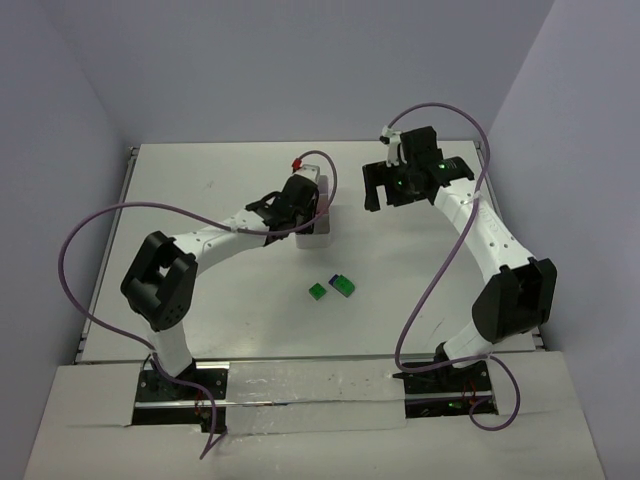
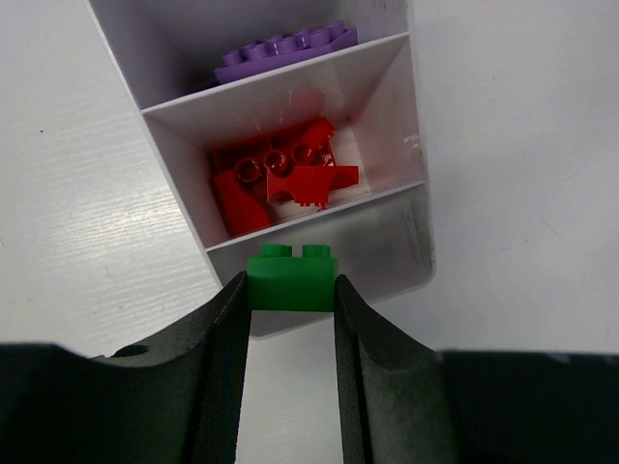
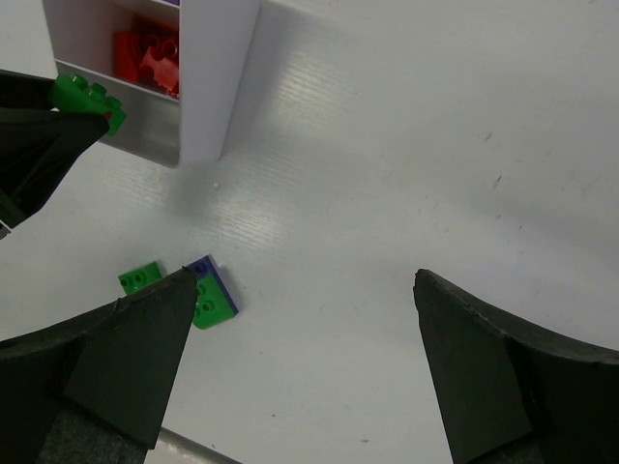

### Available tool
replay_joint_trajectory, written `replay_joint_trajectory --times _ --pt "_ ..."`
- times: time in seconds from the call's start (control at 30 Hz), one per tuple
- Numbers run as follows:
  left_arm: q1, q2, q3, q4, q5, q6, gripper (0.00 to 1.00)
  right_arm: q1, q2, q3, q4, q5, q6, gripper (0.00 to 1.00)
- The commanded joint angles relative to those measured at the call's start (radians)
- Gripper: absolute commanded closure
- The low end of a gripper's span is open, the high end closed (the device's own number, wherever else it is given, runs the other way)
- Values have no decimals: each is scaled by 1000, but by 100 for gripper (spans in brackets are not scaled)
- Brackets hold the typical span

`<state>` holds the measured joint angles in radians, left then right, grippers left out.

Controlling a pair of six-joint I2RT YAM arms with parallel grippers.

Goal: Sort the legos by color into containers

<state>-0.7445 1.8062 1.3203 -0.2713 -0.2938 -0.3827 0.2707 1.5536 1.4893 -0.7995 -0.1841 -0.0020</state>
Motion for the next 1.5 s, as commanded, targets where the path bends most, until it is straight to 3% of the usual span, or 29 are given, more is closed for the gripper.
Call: replay_joint_trajectory --times 0.0,0.17,0.37,0.47,0.57,0.73,0.97,1.23,1.47 --pt "-19 5 56 -12 -25 -9 67 -7 -47 -11 33 -1 -23 0" --pt "-27 2 69 -22 -16 0 46 -8 -75 -47 36 -8 -49 0" --pt "-26 -24 91 -39 -8 15 36 -10 -109 -119 37 -23 -67 1" --pt "-25 -42 116 -65 0 19 35 -8 -130 -169 42 -65 -80 5" --pt "-10 -116 112 -66 41 16 35 15 -148 -239 48 -109 -92 10" --pt "78 -325 34 -87 143 8 18 138 -143 -313 47 -80 -128 19" --pt "291 -467 -64 -151 340 24 16 362 -10 -277 0 3 -142 23" --pt "362 -534 -131 -154 352 38 17 458 176 -163 -85 50 -153 27" --pt "376 -534 -142 -146 384 28 17 469 254 -108 -103 54 -168 27"
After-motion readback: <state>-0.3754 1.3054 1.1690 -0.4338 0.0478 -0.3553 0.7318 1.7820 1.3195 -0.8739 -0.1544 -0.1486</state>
